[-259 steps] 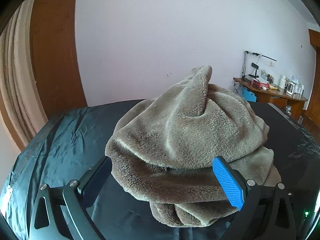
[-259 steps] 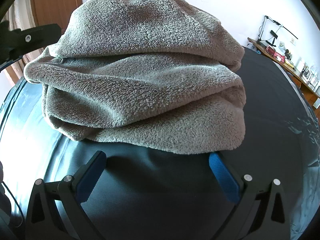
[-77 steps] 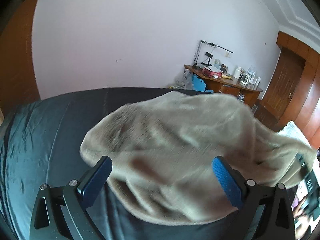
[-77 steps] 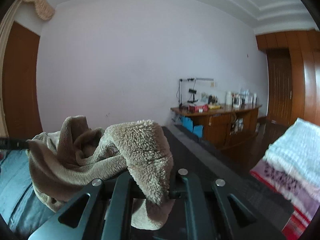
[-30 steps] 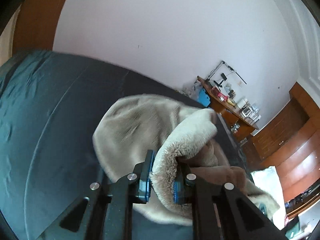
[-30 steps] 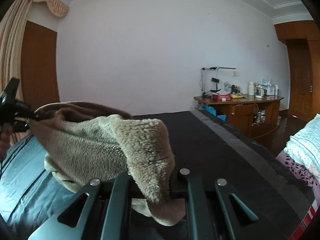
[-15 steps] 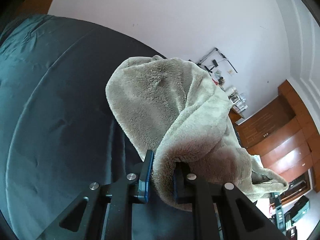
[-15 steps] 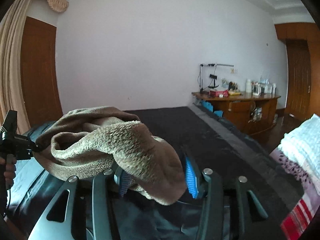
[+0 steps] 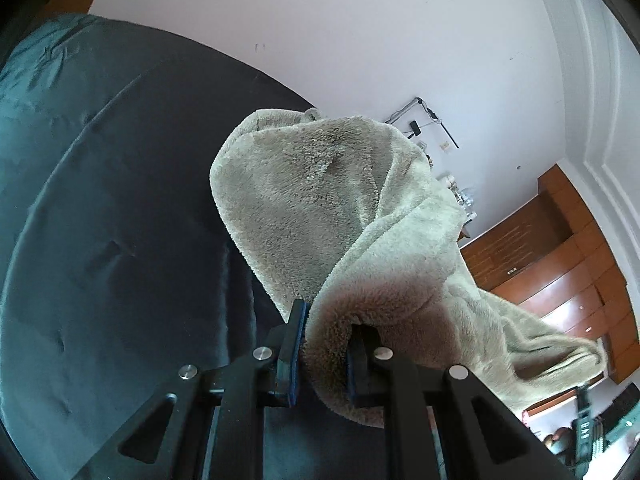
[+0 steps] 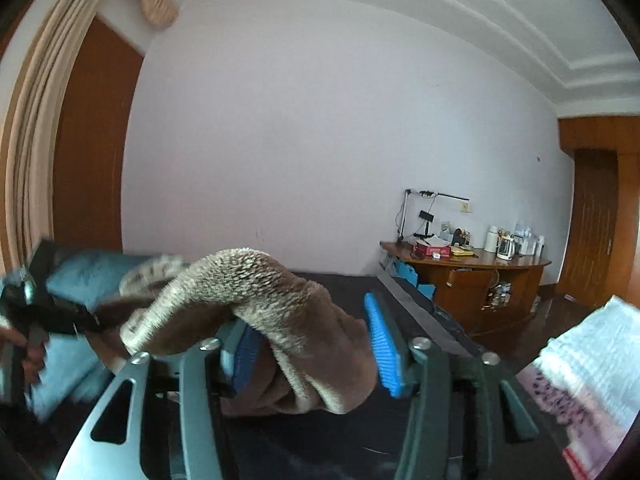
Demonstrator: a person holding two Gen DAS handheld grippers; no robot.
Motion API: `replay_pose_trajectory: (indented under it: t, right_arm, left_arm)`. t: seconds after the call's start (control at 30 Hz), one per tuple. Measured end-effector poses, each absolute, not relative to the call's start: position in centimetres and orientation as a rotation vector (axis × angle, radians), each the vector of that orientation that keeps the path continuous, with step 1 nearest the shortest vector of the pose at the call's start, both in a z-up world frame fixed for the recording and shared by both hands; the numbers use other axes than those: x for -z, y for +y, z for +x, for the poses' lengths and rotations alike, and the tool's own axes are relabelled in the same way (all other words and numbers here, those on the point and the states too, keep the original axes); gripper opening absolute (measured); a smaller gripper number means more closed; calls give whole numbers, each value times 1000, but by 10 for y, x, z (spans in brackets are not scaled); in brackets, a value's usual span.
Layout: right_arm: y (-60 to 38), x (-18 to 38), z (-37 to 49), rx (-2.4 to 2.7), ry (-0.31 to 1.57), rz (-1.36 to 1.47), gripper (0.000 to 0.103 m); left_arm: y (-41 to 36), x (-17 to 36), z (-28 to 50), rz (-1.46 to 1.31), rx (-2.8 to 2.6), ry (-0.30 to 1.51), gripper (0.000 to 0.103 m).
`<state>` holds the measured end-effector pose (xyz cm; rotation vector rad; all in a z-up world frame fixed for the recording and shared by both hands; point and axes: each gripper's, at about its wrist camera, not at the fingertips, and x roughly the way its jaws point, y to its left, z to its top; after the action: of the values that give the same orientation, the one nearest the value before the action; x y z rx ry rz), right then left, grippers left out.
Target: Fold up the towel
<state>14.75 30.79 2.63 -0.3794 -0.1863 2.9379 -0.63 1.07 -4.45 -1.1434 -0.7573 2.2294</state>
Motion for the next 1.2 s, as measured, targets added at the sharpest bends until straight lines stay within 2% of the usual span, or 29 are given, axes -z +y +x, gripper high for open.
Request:
replay_pose_trajectory:
  t: [0.07, 0.17, 0.3, 0.57, 0.73, 0.83, 1.03, 1.2]
  right_arm:
    - [322, -22, 139, -2946, -203, -538, 64]
    - [348, -17, 136, -2962, -111, -690, 64]
    - [364, -21, 152, -3010, 55, -678, 64]
    - [345, -50, 172, -3266, -14, -663, 64]
    - [344, -62, 172, -3406, 215, -575, 64]
    - [312, -32, 138, -3484, 299, -812, 63]
    - [238, 28, 83, -3462, 283, -1225, 60]
    - [205, 62, 52, -3294, 20, -1355, 57]
  left_arm:
    - [7, 49, -5, -1150, -2214, -766, 17]
    - [18, 44, -10, -1149, -2211, -761, 17]
    - [26, 43, -18, -1157, -2223, -754, 17]
    - [30, 45, -20, -1170, -2226, -758, 17]
    - [31, 46, -19, -1172, -2228, -753, 17]
    - [32, 44, -16, -1164, -2230, -753, 17]
    - [36, 40, -14, -1150, -2230, -746, 17]
    - [36, 39, -13, -1146, -2217, -747, 17]
